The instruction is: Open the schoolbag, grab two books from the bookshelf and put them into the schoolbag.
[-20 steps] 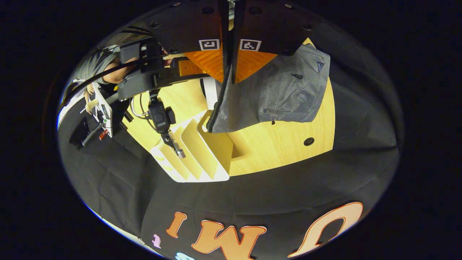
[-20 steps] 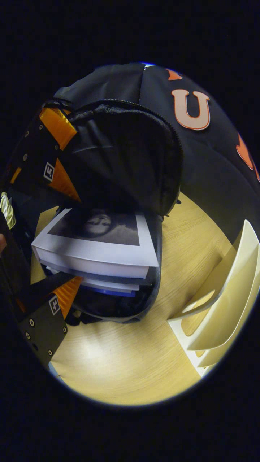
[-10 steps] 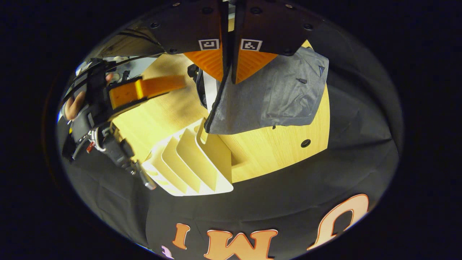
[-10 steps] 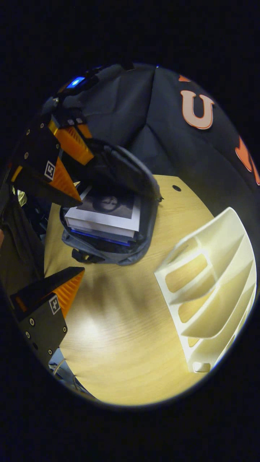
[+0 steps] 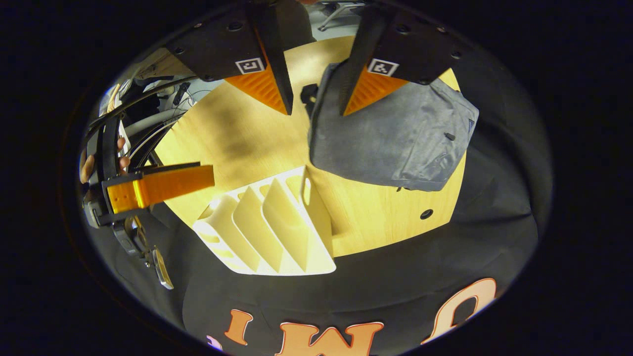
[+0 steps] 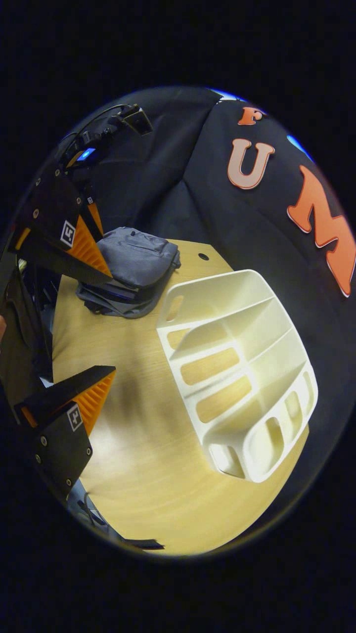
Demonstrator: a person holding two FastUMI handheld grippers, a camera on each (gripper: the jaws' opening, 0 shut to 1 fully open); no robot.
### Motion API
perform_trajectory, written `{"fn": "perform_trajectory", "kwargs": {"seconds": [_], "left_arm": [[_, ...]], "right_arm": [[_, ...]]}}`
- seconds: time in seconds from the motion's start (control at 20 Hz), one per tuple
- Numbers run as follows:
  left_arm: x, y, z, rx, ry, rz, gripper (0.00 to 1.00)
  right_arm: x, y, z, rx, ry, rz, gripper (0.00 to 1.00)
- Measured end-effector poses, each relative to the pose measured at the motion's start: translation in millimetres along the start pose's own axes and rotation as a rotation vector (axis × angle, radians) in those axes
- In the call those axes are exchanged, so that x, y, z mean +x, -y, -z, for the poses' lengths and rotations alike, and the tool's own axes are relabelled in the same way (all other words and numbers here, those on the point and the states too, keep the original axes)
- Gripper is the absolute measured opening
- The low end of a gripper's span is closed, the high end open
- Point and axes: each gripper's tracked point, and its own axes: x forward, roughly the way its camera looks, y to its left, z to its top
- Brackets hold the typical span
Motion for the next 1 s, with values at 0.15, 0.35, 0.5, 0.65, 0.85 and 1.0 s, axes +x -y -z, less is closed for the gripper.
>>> {"fn": "perform_trajectory", "kwargs": {"seconds": [0.15, 0.35, 0.5, 0.65, 0.85, 1.0], "left_arm": [[3, 45, -22, -0.005, 0.064, 0.012, 0.7], [-11, 100, -76, 0.026, 0.259, -0.005, 0.86], [-33, 119, -116, -0.012, 0.451, -0.036, 0.92], [-57, 124, -144, -0.064, 0.643, -0.067, 0.96], [-84, 115, -171, -0.112, 0.865, -0.113, 0.95], [-109, 103, -179, -0.142, 1.003, -0.136, 0.95]], "right_arm": [[-25, 14, -33, -0.089, 0.117, 0.013, 0.98], [-61, 30, -79, -0.222, 0.265, 0.052, 0.98], [-91, 32, -111, -0.319, 0.397, 0.071, 0.98], [-125, 26, -140, -0.433, 0.549, 0.092, 0.98], [-161, 8, -163, -0.495, 0.689, 0.085, 0.98], [-180, -7, -176, -0.549, 0.802, 0.079, 0.97]]}}
